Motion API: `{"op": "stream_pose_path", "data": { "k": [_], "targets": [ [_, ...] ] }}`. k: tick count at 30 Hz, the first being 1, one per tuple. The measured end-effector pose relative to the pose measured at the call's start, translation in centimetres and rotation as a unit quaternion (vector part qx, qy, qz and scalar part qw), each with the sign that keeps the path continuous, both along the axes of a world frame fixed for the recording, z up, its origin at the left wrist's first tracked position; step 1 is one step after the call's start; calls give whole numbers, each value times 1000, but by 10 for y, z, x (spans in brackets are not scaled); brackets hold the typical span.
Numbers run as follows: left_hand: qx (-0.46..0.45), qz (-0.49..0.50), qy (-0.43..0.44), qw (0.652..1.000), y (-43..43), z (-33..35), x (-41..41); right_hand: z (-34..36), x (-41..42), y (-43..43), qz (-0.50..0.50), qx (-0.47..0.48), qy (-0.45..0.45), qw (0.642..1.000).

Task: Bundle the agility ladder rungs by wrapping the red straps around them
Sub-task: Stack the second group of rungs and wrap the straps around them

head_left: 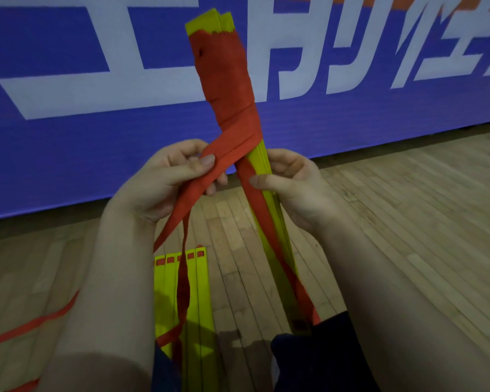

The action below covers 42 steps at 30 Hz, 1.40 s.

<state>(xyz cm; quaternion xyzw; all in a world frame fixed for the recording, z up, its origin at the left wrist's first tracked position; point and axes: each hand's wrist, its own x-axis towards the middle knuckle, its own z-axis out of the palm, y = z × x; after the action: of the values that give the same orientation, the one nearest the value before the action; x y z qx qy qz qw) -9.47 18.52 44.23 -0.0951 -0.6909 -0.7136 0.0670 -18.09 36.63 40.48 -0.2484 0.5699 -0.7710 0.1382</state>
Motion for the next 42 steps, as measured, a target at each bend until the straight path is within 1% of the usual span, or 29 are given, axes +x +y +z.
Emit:
{"op": "stream_pose_path", "data": {
  "k": [2,6,8,10,12,14,18,19,21,25,27,30,33,36,38,40,42],
  "targets": [
    [0,32,4,999,-1,-1,-4,2,-1,1,8,-16,-20,1000],
    [-36,107,16,993,-3,-6,-12,6,4,3,58,-36,-44,997],
    [-23,125,21,992,-5,-8,-15,5,4,3,86,-40,-50,994],
    [20,127,32,991,-7,-10,-17,3,3,1,124,-43,-54,990],
    [65,88,46,993,-9,-13,-19,0,2,0,174,-48,-57,982],
    [91,31,50,994,-7,-14,-18,-4,2,-1,225,-65,-65,970],
    [90,-92,38,991,6,-9,-10,-4,12,-8,311,-124,-115,935],
    [95,-103,47,989,8,-8,-9,-4,14,-11,319,-129,-127,930],
    [106,-86,58,989,10,-7,-7,-4,15,-15,325,-126,-131,928],
    [139,-30,52,989,4,-10,-9,-4,17,-19,295,-117,-145,937],
    [134,14,64,989,4,-6,-11,-4,18,-22,245,-92,-143,955],
    [125,76,83,986,6,0,-14,-4,18,-26,148,-58,-103,982],
    [141,117,86,979,10,3,-18,-3,17,-26,90,-54,-65,992],
    [153,150,86,973,16,6,-20,-2,15,-25,62,-38,-30,997],
    [146,183,79,969,17,7,-22,1,13,-24,58,1,-17,998],
    [120,233,64,963,19,5,-26,3,13,-24,85,45,-19,995],
    [75,276,47,957,24,2,-28,1,17,-26,101,94,-5,990]
  ]
}}
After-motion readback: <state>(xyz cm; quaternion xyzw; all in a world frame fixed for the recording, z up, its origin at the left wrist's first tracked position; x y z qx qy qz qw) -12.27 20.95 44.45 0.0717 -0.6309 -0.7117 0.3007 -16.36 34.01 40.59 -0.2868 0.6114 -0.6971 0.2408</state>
